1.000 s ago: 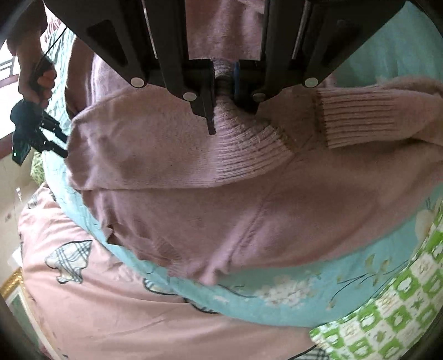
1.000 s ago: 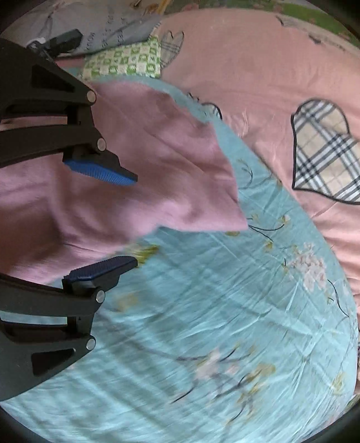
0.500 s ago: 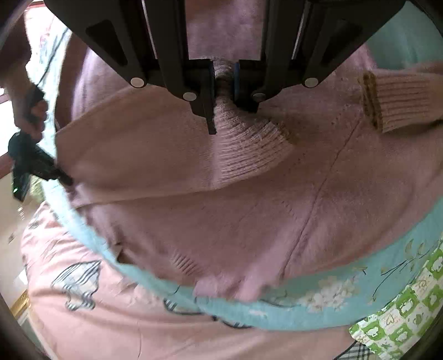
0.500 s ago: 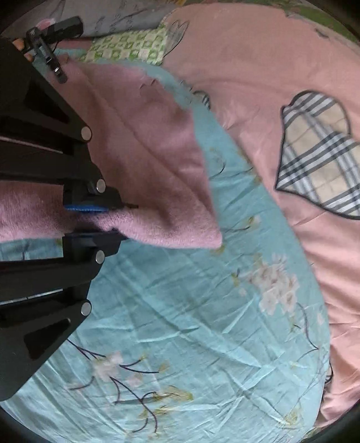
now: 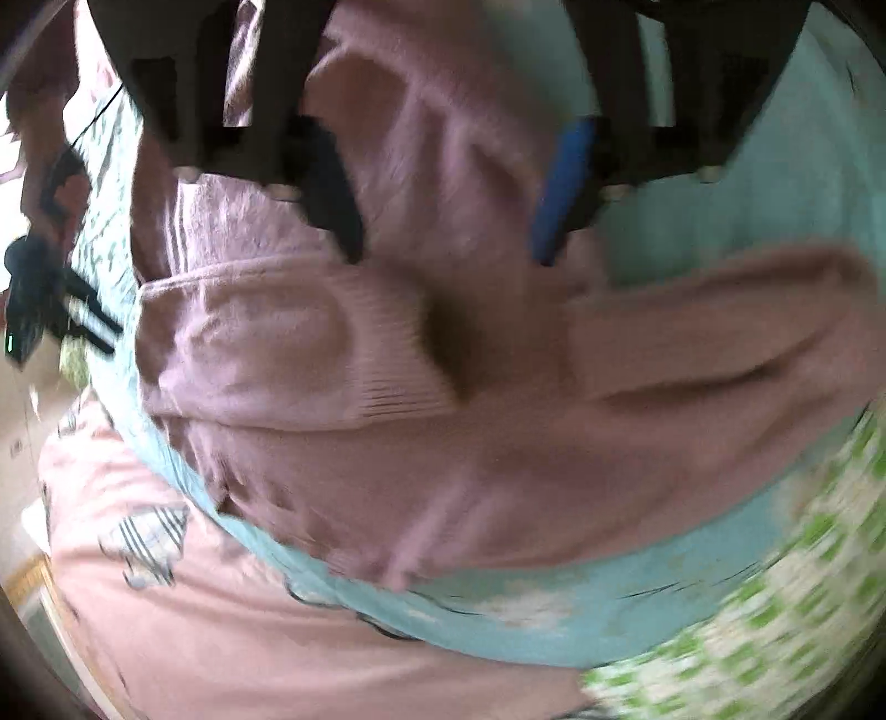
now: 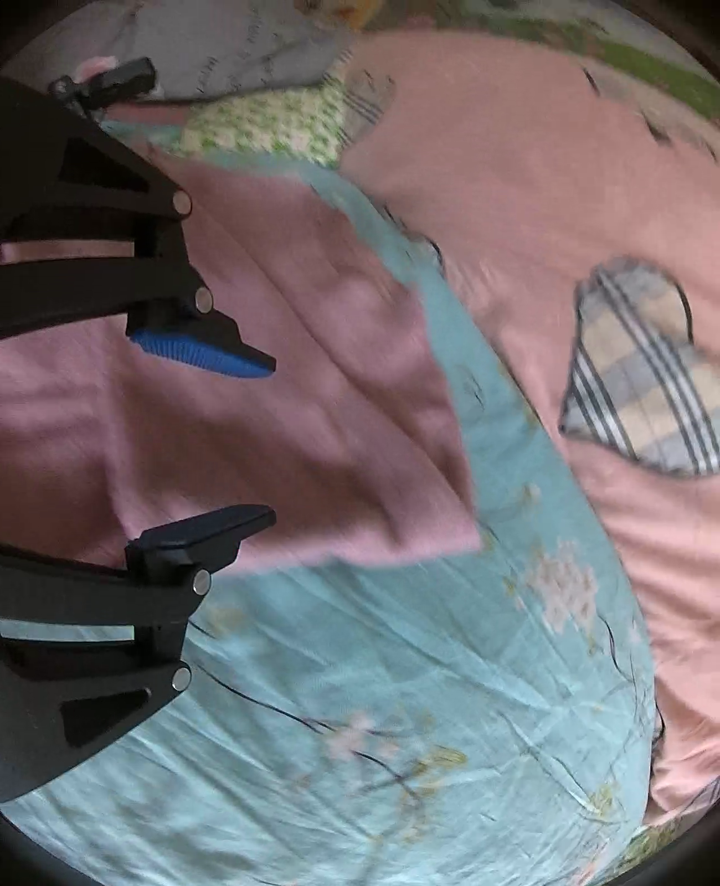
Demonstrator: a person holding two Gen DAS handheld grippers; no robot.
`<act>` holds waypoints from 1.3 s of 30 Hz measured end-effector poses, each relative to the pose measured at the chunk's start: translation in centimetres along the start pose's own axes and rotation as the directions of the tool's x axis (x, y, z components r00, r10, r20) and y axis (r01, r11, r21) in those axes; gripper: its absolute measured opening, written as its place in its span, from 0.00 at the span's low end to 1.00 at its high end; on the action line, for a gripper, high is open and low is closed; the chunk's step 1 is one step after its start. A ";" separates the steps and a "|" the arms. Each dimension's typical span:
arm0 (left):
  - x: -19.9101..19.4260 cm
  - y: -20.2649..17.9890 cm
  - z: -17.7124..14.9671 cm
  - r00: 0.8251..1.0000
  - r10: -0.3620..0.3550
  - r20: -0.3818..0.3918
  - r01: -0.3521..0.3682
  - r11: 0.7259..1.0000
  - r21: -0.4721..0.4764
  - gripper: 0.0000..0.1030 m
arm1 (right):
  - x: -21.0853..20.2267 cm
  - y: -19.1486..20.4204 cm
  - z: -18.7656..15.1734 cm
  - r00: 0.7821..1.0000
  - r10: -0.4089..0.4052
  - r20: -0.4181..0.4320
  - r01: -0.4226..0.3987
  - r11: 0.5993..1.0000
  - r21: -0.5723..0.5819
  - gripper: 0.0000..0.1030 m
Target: Fold small clothes
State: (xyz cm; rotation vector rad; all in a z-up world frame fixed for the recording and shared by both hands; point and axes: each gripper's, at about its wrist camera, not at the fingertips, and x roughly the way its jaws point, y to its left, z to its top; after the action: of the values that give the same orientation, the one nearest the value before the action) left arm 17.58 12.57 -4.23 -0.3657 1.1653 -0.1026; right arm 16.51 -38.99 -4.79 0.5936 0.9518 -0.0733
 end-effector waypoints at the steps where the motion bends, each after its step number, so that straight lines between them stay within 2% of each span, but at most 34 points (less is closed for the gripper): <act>1: -0.6 0.9 -0.4 1.000 -0.003 0.005 0.003 0.999 -0.032 0.65 | -0.1 0.6 -0.9 1.000 0.012 -0.011 -0.012 1.000 -0.005 0.48; 6: -3.3 7.4 -0.8 0.998 -0.056 0.033 0.062 0.966 -0.250 0.65 | 0.1 3.3 -5.2 0.996 0.036 -0.086 -0.041 0.997 -0.061 0.48; 14: -2.4 12.3 2.5 0.996 -0.060 0.064 0.082 0.891 -0.447 0.65 | 1.1 5.8 -8.3 0.983 0.059 -0.171 -0.074 0.994 -0.084 0.48; 15: -2.0 12.9 2.9 0.997 -0.043 0.060 0.066 0.879 -0.472 0.59 | 1.1 6.1 -8.3 0.984 0.056 -0.171 -0.073 0.993 -0.092 0.48; 16: -1.4 13.4 3.3 0.999 -0.017 0.049 0.039 0.872 -0.488 0.33 | 1.1 6.4 -8.4 0.984 0.057 -0.170 -0.074 0.993 -0.097 0.48; 17: -1.0 13.7 3.6 0.999 -0.005 0.038 0.023 0.871 -0.491 0.12 | 0.9 6.6 -8.4 0.985 0.054 -0.164 -0.072 0.992 -0.105 0.48; 18: -0.5 13.8 3.8 1.000 0.001 0.024 0.011 0.869 -0.494 0.06 | 0.8 6.7 -8.5 0.986 0.049 -0.161 -0.068 0.991 -0.112 0.48; 20: -0.7 13.5 3.8 0.999 0.014 0.043 0.008 0.876 -0.483 0.05 | 0.5 6.8 -8.4 0.987 0.040 -0.153 -0.060 0.990 -0.126 0.48; 22: -1.6 11.8 3.9 0.998 0.023 0.063 0.006 0.902 -0.431 0.04 | 0.2 6.7 -8.2 0.989 0.039 -0.145 -0.058 0.990 -0.129 0.48; 24: -3.3 9.2 4.0 0.995 -0.003 0.104 0.041 0.930 -0.365 0.04 | -0.1 6.2 -8.0 0.990 0.038 -0.133 -0.055 0.991 -0.123 0.48; 26: -4.7 6.2 4.4 0.989 -0.054 0.135 0.093 0.949 -0.302 0.04 | -0.1 5.8 -7.8 0.991 0.037 -0.125 -0.051 0.993 -0.108 0.48; 29: -6.9 -0.8 5.8 0.971 -0.163 0.177 0.189 0.972 -0.142 0.04 | -0.1 4.9 -7.4 0.993 0.039 -0.115 -0.049 0.995 -0.085 0.48; 32: -7.3 -7.5 7.1 0.952 -0.260 0.163 0.266 0.964 -0.015 0.04 | -0.2 4.2 -7.0 0.994 0.037 -0.101 -0.043 0.997 -0.059 0.48; 35: -6.4 -13.7 7.9 0.929 -0.354 0.110 0.345 0.934 0.095 0.04 | -0.8 3.3 -6.4 0.995 0.045 -0.085 -0.048 0.998 -0.039 0.48; 39: -1.7 -20.2 8.0 0.910 -0.415 0.004 0.407 0.895 0.182 0.04 | -1.9 1.5 -5.6 0.998 0.032 -0.055 -0.033 0.999 -0.012 0.48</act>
State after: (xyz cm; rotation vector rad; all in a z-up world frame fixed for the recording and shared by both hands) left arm 26.37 -4.13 6.71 -0.4505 1.0123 -0.5648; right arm 11.66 -35.27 -5.13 0.6011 0.9945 -0.0222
